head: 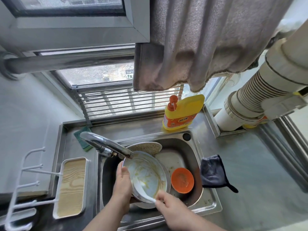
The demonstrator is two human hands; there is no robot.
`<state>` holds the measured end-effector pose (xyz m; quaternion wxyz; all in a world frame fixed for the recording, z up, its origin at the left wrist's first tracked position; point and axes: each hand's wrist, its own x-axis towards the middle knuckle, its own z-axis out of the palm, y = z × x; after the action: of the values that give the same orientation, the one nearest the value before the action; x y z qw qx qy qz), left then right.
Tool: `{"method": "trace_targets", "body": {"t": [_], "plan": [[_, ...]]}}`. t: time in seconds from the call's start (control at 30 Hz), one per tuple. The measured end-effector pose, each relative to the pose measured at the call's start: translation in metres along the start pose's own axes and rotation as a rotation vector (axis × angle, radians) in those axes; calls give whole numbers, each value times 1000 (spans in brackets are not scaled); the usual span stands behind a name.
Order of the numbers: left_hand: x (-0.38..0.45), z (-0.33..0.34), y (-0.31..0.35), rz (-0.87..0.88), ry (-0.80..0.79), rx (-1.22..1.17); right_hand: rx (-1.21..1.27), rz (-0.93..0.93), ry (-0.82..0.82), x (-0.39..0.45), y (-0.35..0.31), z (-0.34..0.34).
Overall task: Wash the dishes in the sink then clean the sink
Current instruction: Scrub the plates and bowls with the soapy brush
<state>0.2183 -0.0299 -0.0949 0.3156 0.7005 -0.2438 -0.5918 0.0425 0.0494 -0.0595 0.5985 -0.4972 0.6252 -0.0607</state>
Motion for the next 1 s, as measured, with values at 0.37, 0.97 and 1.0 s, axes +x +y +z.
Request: {"method": "trace_targets", "body": {"t": [0.37, 0.97, 1.0], "plan": [[-17, 16, -15, 89, -10, 99, 109, 246, 394, 55, 1, -32], [-24, 10, 4, 297, -10, 416, 44, 306, 340, 42, 40, -36], [-19, 9, 8, 333, -31, 467, 62, 328, 297, 35, 53, -27]]}}
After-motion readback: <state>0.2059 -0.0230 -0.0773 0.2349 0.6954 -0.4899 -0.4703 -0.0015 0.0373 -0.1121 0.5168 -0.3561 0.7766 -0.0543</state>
